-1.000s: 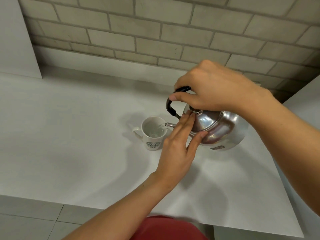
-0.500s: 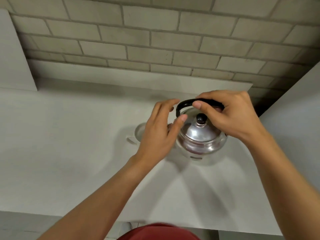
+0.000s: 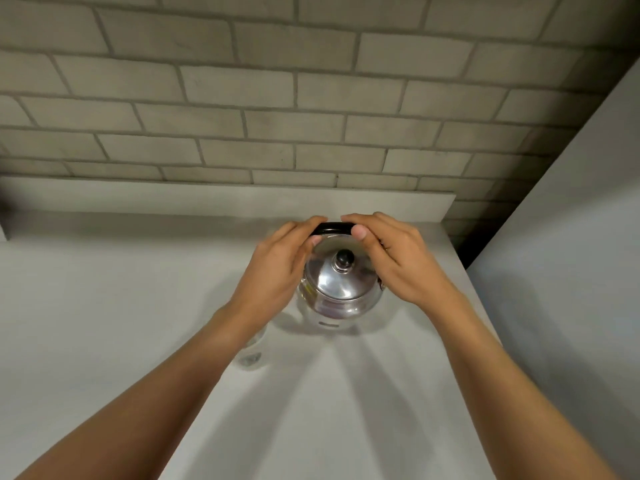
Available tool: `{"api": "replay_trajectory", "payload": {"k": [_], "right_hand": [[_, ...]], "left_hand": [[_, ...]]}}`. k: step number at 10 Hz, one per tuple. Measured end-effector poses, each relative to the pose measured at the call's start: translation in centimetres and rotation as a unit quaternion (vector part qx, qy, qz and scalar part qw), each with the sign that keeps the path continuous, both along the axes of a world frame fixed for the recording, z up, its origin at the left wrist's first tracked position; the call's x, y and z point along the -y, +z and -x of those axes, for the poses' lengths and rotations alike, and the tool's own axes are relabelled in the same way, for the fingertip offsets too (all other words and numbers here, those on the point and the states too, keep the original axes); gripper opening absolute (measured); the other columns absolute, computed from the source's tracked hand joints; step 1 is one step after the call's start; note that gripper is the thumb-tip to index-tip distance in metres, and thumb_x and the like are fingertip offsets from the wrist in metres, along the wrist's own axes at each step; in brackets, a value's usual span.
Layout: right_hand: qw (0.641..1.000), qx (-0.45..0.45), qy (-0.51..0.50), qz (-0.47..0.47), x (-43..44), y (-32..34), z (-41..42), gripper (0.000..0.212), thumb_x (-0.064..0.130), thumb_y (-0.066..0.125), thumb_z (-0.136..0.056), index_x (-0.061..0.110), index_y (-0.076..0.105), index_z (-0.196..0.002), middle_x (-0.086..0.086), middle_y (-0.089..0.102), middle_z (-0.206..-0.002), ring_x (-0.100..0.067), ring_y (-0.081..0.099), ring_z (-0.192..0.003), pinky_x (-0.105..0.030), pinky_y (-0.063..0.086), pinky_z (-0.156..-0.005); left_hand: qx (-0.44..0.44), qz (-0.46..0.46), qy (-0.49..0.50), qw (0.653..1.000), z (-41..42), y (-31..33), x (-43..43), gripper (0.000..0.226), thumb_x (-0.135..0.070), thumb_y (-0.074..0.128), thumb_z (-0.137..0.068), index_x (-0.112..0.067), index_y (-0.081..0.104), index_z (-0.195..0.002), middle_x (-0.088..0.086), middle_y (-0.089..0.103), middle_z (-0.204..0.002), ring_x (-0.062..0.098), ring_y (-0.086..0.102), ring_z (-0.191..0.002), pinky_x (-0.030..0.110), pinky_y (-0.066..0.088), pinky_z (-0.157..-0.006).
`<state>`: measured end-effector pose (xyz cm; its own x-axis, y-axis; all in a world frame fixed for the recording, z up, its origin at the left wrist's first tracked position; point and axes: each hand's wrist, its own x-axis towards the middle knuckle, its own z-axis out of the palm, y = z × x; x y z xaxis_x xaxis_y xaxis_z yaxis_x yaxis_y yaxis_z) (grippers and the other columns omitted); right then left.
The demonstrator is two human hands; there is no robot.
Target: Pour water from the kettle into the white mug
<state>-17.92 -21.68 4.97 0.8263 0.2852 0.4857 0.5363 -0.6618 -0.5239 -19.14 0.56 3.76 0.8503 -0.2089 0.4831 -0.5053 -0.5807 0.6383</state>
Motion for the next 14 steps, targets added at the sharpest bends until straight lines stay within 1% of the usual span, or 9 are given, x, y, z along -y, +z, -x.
{"api": "replay_trajectory", "payload": {"k": [1,2,3,4,6,9,11,13,14], "right_hand": [[0.999,-0.015,-0.020,0.048,0.8,-0.9,-3.2,0.048,0.042,0.034,-0.112,0.022,0.053,-0.151,0.018,0.054,-0.110,-0.008,0.052,-0.107,-0.024,0.042,-0.099],[0.996,-0.030,-0.059,0.052,2.2,-2.3,-12.9,0.049,0.038,0.033,-0.113,0.021,0.044,-0.158,0.011,0.058,-0.116,-0.018,0.053,-0.113,-0.035,0.045,-0.099],[0.993,-0.055,-0.076,0.075,1.3,-3.1,-14.1,0.048,0.028,0.037,-0.112,0.016,0.043,-0.158,-0.008,0.066,-0.127,-0.031,0.061,-0.118,-0.048,0.052,-0.096],[0.989,-0.098,-0.078,0.077,0.6,-4.8,-16.1,0.046,0.025,0.039,-0.111,0.015,0.045,-0.156,-0.013,0.067,-0.127,-0.037,0.066,-0.112,-0.047,0.054,-0.093],[0.981,-0.166,-0.084,0.058,-0.2,-6.1,-18.1,0.045,0.028,0.035,-0.112,0.021,0.046,-0.155,-0.008,0.066,-0.129,-0.030,0.064,-0.116,-0.037,0.050,-0.097],[0.984,-0.160,-0.057,0.047,-0.7,-7.2,-19.1,0.045,0.015,0.040,-0.109,0.018,0.050,-0.153,-0.011,0.069,-0.124,-0.029,0.067,-0.109,-0.042,0.055,-0.097],[0.985,-0.157,-0.052,0.042,-0.9,-8.0,-19.6,0.048,0.012,0.043,-0.106,0.023,0.050,-0.152,-0.009,0.070,-0.121,-0.026,0.066,-0.108,-0.037,0.054,-0.096],[0.979,-0.190,-0.065,0.046,-0.9,-7.4,-19.2,0.053,0.016,0.048,-0.109,0.021,0.040,-0.161,-0.010,0.061,-0.144,-0.032,0.060,-0.128,-0.044,0.048,-0.111],[0.975,-0.188,-0.120,0.017,-0.8,-6.9,-17.9,0.059,0.027,0.053,-0.108,0.021,0.034,-0.164,-0.005,0.047,-0.160,-0.029,0.062,-0.126,-0.044,0.047,-0.113]], "left_hand": [[0.012,-0.019,0.020,1.000,-3.7,0.0,-0.2,0.031,-0.021,0.049,-0.109,-0.019,0.061,-0.138,-0.005,0.063,-0.103,0.001,0.055,-0.088,0.000,0.035,-0.083],[-0.002,-0.015,0.044,0.999,-14.5,-1.0,0.3,0.032,-0.024,0.047,-0.109,-0.020,0.061,-0.138,0.000,0.068,-0.099,0.012,0.059,-0.086,0.014,0.044,-0.083],[-0.011,-0.018,0.050,0.999,-16.1,-1.9,-0.6,0.032,-0.018,0.049,-0.108,-0.019,0.061,-0.138,0.007,0.071,-0.100,0.020,0.066,-0.087,0.031,0.053,-0.084],[-0.066,0.006,0.039,0.997,-18.8,-4.0,-0.6,0.036,-0.011,0.049,-0.108,-0.019,0.059,-0.142,0.010,0.068,-0.106,0.025,0.070,-0.091,0.041,0.056,-0.087],[-0.101,0.001,0.036,0.994,-20.6,-6.6,-1.1,0.052,-0.006,0.040,-0.108,-0.037,0.049,-0.149,0.000,0.059,-0.111,0.004,0.068,-0.095,0.026,0.053,-0.090],[-0.106,0.030,0.057,0.992,-20.8,-8.0,-1.5,0.051,-0.006,0.045,-0.107,-0.035,0.051,-0.148,0.000,0.059,-0.110,0.020,0.063,-0.101,0.029,0.049,-0.095],[-0.079,0.030,0.065,0.994,-20.9,-8.6,-1.7,0.042,-0.013,0.047,-0.109,-0.032,0.055,-0.145,-0.004,0.058,-0.113,0.014,0.059,-0.101,0.027,0.049,-0.095],[-0.121,0.015,0.062,0.991,-20.9,-8.4,-1.8,0.049,-0.024,0.055,-0.106,-0.035,0.044,-0.153,-0.001,0.054,-0.131,0.014,0.056,-0.113,0.025,0.042,-0.100],[-0.121,-0.005,0.064,0.991,-20.2,-7.0,-1.9,0.057,-0.032,0.058,-0.104,-0.037,0.035,-0.156,-0.001,0.045,-0.147,0.010,0.049,-0.123,0.024,0.036,-0.099]]}}
